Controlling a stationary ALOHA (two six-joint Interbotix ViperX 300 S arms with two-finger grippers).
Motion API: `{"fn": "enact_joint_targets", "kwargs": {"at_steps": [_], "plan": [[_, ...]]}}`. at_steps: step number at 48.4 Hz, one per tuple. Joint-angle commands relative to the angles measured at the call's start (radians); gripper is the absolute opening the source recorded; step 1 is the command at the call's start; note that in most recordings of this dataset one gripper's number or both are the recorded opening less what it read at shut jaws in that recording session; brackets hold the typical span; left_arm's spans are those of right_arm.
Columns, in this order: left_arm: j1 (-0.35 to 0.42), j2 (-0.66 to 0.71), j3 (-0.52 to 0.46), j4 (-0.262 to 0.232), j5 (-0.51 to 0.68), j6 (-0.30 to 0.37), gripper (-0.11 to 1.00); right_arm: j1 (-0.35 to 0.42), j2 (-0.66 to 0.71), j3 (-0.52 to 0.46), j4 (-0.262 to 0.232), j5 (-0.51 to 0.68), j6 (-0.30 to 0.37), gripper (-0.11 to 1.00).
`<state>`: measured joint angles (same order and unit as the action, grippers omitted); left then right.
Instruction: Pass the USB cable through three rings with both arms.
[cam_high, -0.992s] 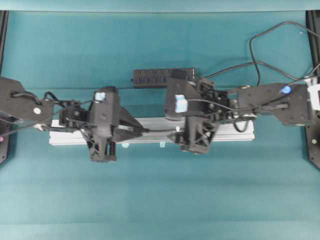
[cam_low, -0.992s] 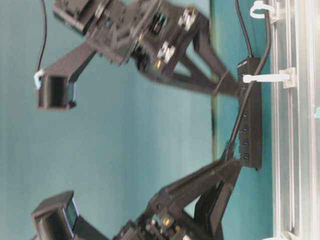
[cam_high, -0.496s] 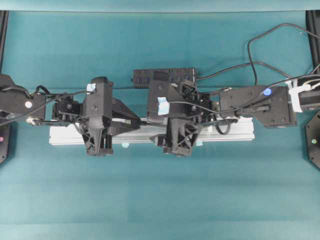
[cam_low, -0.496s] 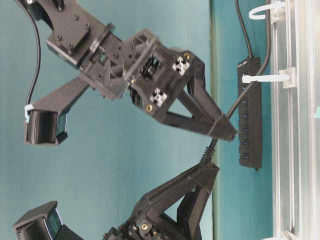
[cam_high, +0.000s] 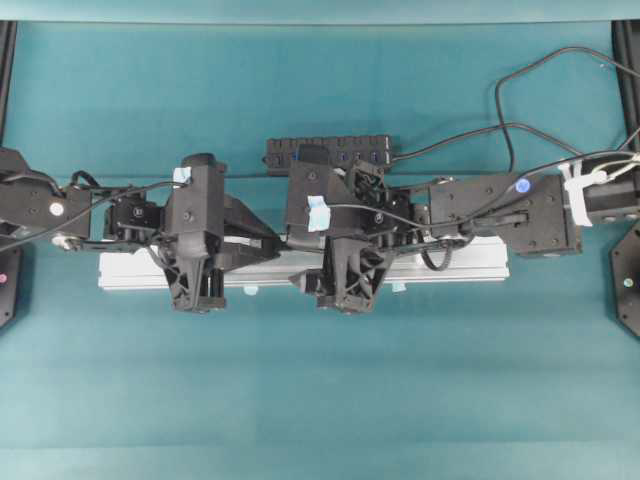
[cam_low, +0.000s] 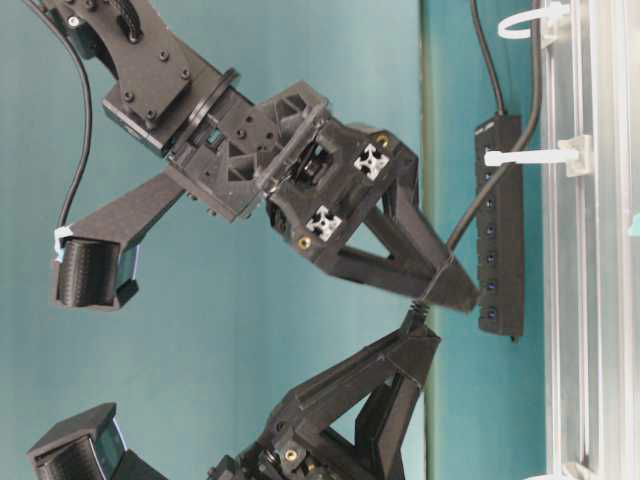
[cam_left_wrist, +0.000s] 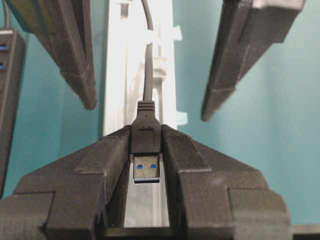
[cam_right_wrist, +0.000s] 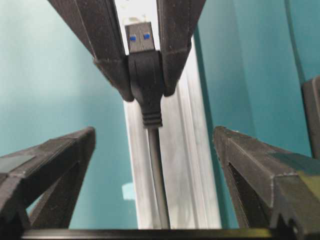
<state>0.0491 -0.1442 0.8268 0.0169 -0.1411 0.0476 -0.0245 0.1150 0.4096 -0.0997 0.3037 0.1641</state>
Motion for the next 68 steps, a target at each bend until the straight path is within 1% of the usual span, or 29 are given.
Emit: {"fn": "enact_joint_targets", "kwargs": {"at_steps": [1,8,11,14,18,35,45,58,59,60,68], "plan": [[0.0,-0.015,-0.009,0.003,-0.005,0.002,0.22,0.003,-0.006,-0.018,-0.003,-0.018,-0.002,0.59],[0.0,-0.015,-0.009,0.003,-0.005,0.005,0.22,0.003,-0.006,-0.018,-0.002,-0.017,-0.003,0.23],[0.0,-0.015,-0.008,0.003,-0.005,0.005,0.22,0.003,-0.006,-0.018,-0.002,-0.02,-0.003,0.1],[0.0,-0.015,-0.008,0.003,-0.003,0.006,0.22,0.003,-0.006,-0.018,-0.003,-0.02,-0.008,0.0],[0.0,-0.015,-0.008,0.003,0.002,0.003,0.22,0.003,-0.006,-0.018,-0.003,-0.02,-0.009,-0.07],[0.0,-0.015,-0.006,0.003,0.014,-0.002,0.22,0.009,-0.002,-0.028,-0.002,-0.014,-0.014,-0.08],[0.006,-0.017,-0.005,0.003,0.014,-0.011,0.22,0.009,0.009,-0.051,-0.002,0.018,-0.015,-0.08],[0.006,-0.049,0.003,0.003,0.014,-0.048,0.23,0.018,0.015,-0.066,-0.002,0.057,-0.014,-0.08],[0.006,-0.054,0.005,0.003,0.015,-0.051,0.24,0.018,0.017,-0.066,-0.002,0.057,-0.014,-0.08],[0.006,-0.06,0.009,0.003,0.017,-0.052,0.29,0.02,0.015,-0.066,-0.003,0.058,-0.014,-0.08],[0.003,-0.121,0.038,0.003,0.061,-0.081,0.78,0.023,0.018,-0.071,-0.002,0.061,-0.009,-0.08]]}}
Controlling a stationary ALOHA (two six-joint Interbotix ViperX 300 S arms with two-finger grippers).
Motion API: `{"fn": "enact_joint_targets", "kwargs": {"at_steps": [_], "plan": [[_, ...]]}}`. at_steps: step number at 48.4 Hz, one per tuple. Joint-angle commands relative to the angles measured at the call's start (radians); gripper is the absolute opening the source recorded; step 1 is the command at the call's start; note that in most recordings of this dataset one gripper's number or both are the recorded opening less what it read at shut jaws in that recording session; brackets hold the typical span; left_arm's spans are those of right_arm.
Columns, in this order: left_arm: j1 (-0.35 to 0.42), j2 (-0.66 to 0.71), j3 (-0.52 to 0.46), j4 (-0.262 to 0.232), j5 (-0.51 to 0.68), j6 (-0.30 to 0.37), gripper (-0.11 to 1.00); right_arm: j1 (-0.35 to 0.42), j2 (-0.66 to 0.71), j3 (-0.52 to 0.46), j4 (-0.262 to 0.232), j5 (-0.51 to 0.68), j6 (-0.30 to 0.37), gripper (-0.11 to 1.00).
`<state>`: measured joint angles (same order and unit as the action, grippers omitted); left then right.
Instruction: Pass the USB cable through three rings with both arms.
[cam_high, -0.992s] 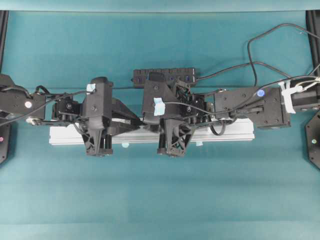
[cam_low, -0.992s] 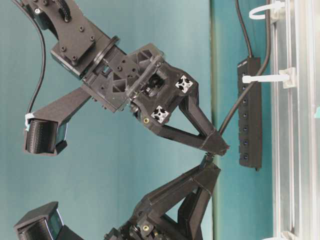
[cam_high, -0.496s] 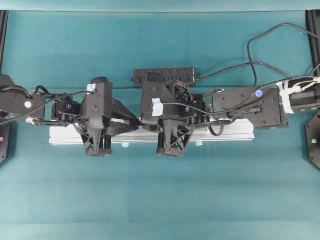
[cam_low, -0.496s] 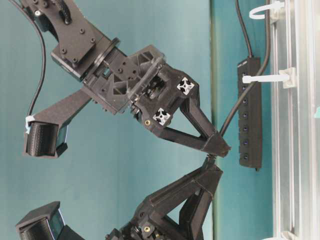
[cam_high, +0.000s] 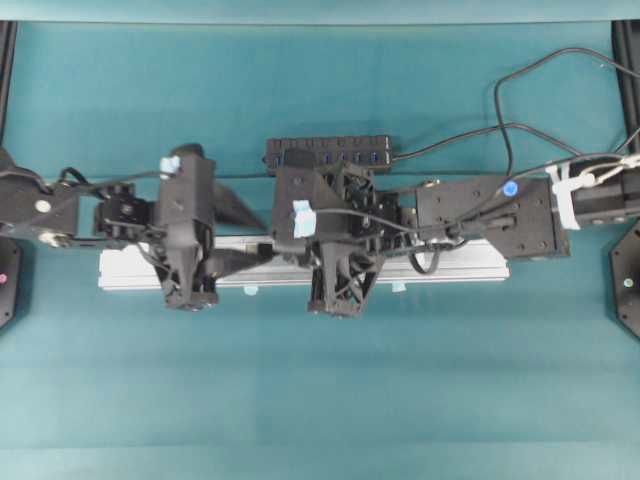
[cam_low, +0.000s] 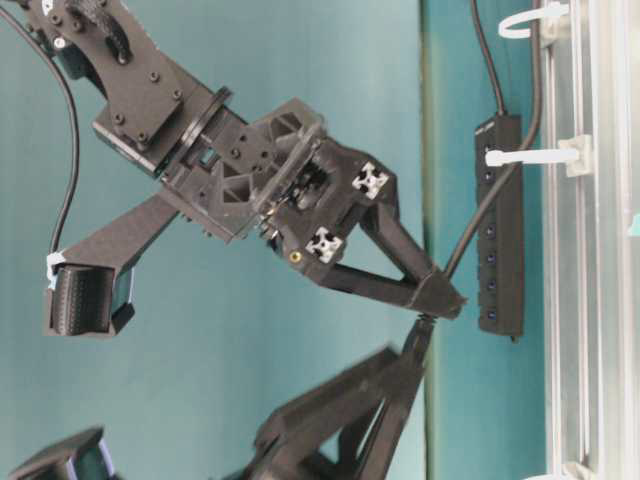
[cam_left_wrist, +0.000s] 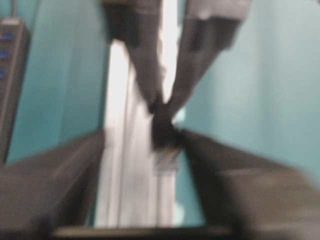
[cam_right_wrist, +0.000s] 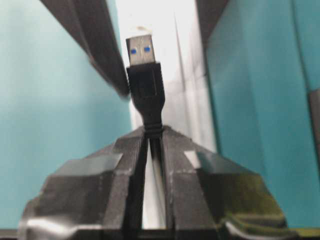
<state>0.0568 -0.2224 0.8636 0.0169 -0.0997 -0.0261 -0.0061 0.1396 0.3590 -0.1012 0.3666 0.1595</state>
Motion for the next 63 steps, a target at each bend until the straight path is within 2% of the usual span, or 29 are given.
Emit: {"fn": "enact_joint_targets", "kwargs": {"at_steps": [1,3,13,26,34,50,63], "plan": [[-0.005,-0.054,0.008,0.003,0.031,-0.011,0.81,0.005,-0.006,-0.021,-0.002,0.0,-0.003,-0.08],[-0.005,-0.074,0.018,0.003,0.055,-0.018,0.8,0.005,-0.005,-0.025,0.0,0.008,-0.003,-0.08],[-0.005,-0.219,0.077,0.003,0.192,-0.066,0.65,0.011,0.017,-0.075,0.0,0.101,0.0,-0.08],[0.0,-0.451,0.175,0.002,0.301,-0.117,0.65,0.014,0.092,-0.199,0.002,0.282,-0.002,-0.08],[0.018,-0.56,0.213,0.003,0.365,-0.124,0.65,0.011,0.158,-0.255,0.003,0.339,-0.002,-0.08],[0.023,-0.603,0.222,0.003,0.403,-0.126,0.65,0.002,0.256,-0.348,0.006,0.383,0.0,-0.08],[0.023,-0.604,0.227,0.003,0.402,-0.127,0.65,-0.014,0.295,-0.38,0.006,0.382,-0.005,-0.08]]}}
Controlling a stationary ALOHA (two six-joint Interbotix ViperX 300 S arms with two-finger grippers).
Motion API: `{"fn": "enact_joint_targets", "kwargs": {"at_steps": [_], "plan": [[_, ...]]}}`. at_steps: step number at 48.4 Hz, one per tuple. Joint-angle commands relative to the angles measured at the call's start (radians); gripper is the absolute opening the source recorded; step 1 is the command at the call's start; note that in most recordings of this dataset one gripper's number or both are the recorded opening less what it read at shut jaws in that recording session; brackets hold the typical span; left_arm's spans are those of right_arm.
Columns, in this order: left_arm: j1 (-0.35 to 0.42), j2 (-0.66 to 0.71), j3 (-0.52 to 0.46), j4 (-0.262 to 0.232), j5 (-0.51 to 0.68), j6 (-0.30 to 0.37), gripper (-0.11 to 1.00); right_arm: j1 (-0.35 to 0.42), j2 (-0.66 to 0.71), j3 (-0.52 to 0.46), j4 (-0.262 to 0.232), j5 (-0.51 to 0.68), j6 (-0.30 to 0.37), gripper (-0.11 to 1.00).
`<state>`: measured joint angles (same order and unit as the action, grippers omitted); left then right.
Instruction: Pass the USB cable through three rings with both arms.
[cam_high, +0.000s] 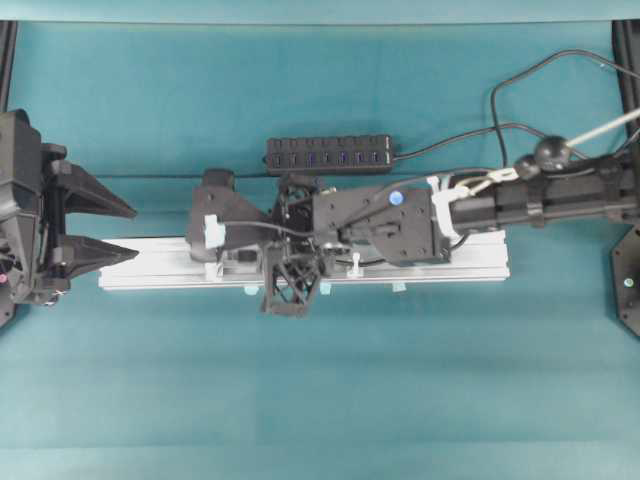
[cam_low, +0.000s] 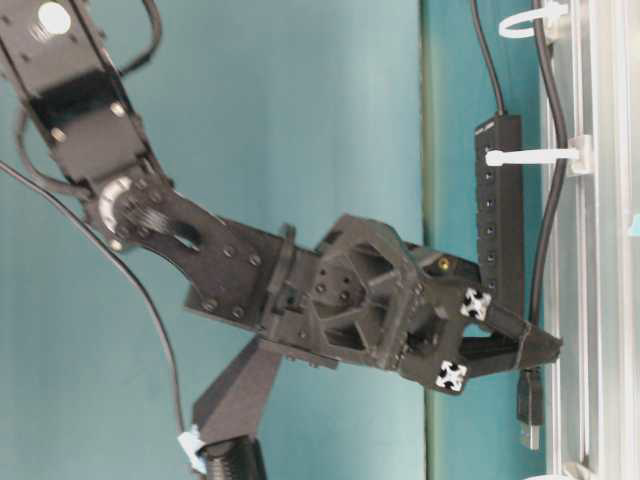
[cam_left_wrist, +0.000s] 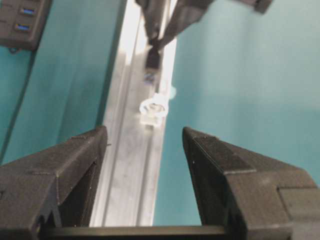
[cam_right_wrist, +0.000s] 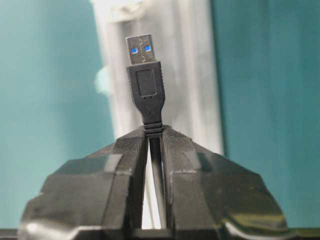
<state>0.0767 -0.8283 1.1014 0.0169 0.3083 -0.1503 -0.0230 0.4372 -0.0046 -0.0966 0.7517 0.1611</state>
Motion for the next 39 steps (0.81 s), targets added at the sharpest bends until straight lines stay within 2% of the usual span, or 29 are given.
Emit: {"fn": "enact_joint_targets", "kwargs": {"at_steps": [1,23,39], "plan": [[0.003,0.002,-0.009,0.003,-0.006,-0.003,0.65,0.003,-0.002,-0.018,0.002,-0.003,-0.006,-0.08],[0.003,-0.044,0.02,0.003,-0.005,-0.003,0.65,0.014,0.014,-0.028,0.002,-0.012,-0.008,-0.08],[0.002,-0.049,0.018,0.003,-0.003,-0.005,0.65,0.028,0.037,-0.077,0.003,-0.012,-0.008,-0.08]]}}
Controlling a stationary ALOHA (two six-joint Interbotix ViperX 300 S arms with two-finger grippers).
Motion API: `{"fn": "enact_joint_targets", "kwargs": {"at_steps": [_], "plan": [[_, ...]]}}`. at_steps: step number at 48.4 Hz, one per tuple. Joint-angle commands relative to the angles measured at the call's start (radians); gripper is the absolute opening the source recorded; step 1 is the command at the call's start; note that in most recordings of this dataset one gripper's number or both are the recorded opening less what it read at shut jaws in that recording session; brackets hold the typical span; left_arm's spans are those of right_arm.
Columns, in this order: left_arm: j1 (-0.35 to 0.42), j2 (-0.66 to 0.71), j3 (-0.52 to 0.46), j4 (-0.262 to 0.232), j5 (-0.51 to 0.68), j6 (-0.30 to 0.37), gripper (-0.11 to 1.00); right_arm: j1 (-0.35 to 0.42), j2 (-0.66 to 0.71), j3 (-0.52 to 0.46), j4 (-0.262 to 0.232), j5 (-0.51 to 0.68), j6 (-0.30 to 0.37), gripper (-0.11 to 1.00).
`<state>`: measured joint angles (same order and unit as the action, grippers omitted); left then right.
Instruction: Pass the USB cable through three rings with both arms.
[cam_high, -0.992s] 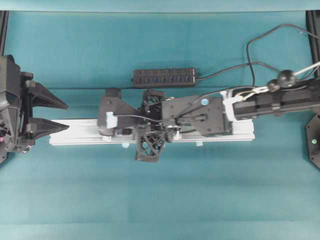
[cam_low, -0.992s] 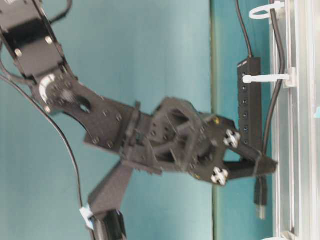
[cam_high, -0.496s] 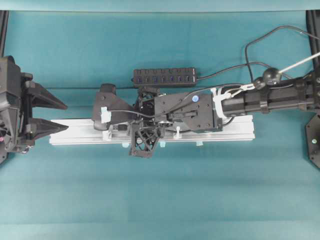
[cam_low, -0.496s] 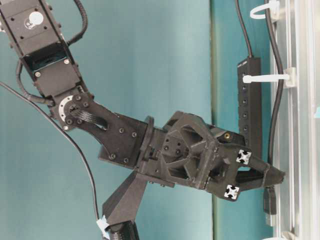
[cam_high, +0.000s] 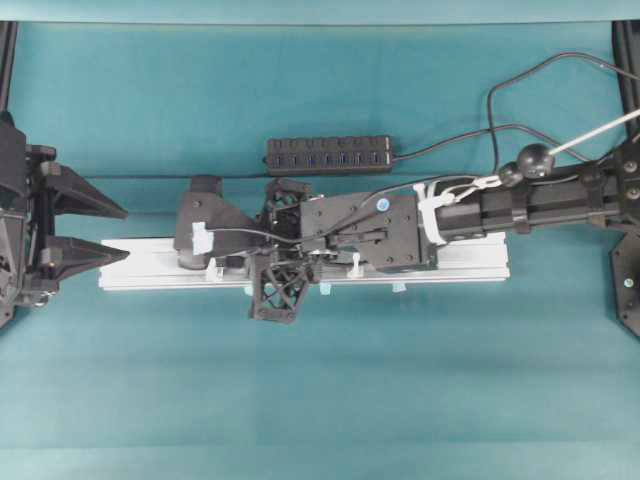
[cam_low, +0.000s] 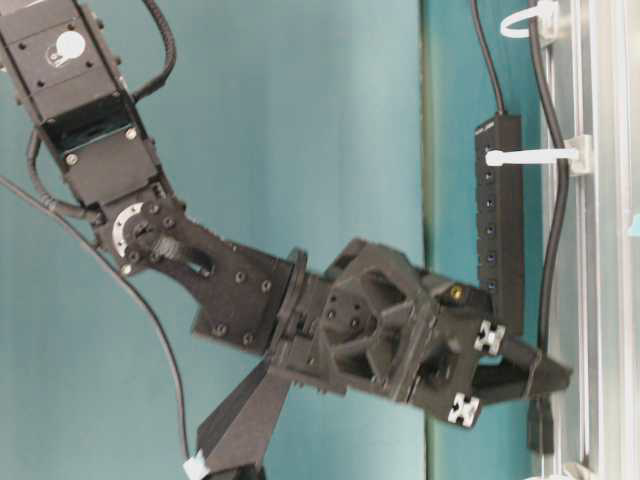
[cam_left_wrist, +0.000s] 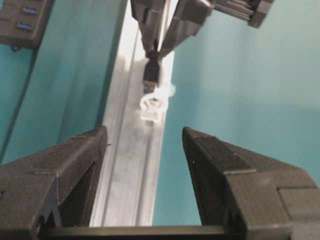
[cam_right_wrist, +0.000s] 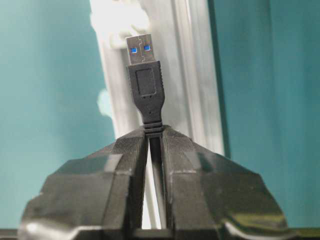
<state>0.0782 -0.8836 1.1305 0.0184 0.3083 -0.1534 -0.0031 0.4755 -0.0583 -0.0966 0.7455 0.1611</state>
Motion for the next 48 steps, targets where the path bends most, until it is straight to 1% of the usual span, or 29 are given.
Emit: {"fn": "enact_joint_targets", "kwargs": {"at_steps": [1,31,48], "plan": [[0.0,0.006,-0.009,0.002,-0.003,0.0,0.65,0.006,0.0,-0.026,0.002,-0.006,-0.008,-0.08],[0.002,0.005,-0.008,0.002,-0.003,-0.002,0.65,0.008,0.029,-0.051,0.002,-0.017,-0.009,-0.08],[0.0,0.008,-0.006,0.002,-0.006,0.0,0.65,0.008,0.057,-0.101,0.002,-0.044,-0.008,-0.08]]}}
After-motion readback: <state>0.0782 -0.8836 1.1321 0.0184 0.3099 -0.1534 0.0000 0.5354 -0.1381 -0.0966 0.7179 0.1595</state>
